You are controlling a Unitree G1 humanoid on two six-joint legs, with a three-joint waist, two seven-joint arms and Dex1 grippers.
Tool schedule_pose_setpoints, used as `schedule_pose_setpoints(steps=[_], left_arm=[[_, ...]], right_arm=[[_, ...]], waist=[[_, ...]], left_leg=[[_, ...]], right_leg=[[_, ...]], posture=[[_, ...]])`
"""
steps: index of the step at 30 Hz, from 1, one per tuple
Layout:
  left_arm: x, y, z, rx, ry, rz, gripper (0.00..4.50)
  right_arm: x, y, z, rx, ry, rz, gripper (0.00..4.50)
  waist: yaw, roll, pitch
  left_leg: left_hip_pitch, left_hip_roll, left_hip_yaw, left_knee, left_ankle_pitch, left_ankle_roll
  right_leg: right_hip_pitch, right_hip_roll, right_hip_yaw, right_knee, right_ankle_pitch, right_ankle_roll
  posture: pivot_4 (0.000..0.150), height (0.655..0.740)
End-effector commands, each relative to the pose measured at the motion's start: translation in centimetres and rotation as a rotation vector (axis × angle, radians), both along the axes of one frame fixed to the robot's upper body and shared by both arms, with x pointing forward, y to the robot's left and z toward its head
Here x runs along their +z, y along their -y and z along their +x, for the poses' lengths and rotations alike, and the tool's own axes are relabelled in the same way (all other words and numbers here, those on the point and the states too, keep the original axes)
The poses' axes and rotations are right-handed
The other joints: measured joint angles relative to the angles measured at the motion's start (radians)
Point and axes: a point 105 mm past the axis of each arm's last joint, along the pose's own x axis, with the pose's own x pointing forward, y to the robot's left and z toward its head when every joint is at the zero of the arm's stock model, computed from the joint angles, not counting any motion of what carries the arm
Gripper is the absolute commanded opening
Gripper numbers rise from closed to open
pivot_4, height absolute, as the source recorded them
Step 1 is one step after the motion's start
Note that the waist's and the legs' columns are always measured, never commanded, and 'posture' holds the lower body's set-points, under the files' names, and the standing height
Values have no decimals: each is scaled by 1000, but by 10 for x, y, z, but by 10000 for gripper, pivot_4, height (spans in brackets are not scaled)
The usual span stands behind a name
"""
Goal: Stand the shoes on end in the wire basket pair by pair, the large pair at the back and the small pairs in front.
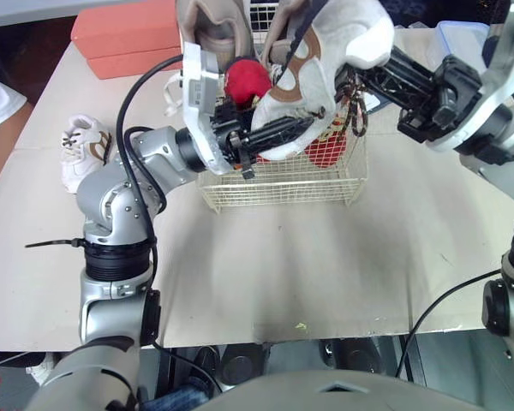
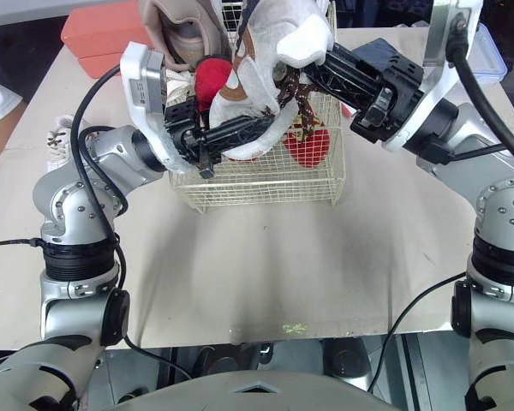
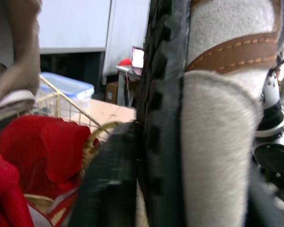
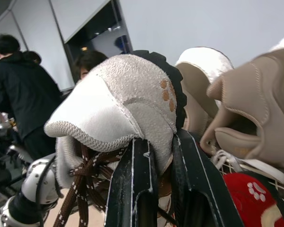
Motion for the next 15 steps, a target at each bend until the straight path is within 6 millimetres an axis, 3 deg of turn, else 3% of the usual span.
schedule_pose_setpoints(steps=[1,3,4,8,15], left_arm=[[8,-15,0,99,109,67,34576],[3,-24,-3,130,154,185,43262],[1,-26,-5,134,166,221,44262],[11,-39,-12,165,185,301,44262],[17,-39,-30,158,164,329,44262]], right_arm=[[21,11,-7,-83,93,56,0],[22,17,-1,-161,104,51,0],[22,18,1,-185,108,44,0],[12,21,8,-276,120,0,0],[-34,12,-4,-268,125,-220,0]], waist=[[0,0,0],[-1,0,0],[-1,0,0],[4,0,0],[4,0,0]], left_leg=[[0,0,0,0,0,0],[0,0,0,0,0,0],[0,0,0,0,0,0],[0,0,0,-1,0,0],[0,0,0,-1,0,0]], right_leg=[[0,0,0,0,0,0],[0,0,0,0,0,0],[0,0,0,0,0,0],[-1,4,0,0,0,0],[0,3,0,-1,0,0]], posture=[[1500,7400],[1500,7400],[1500,7400],[1500,7400],[1500,7400]])
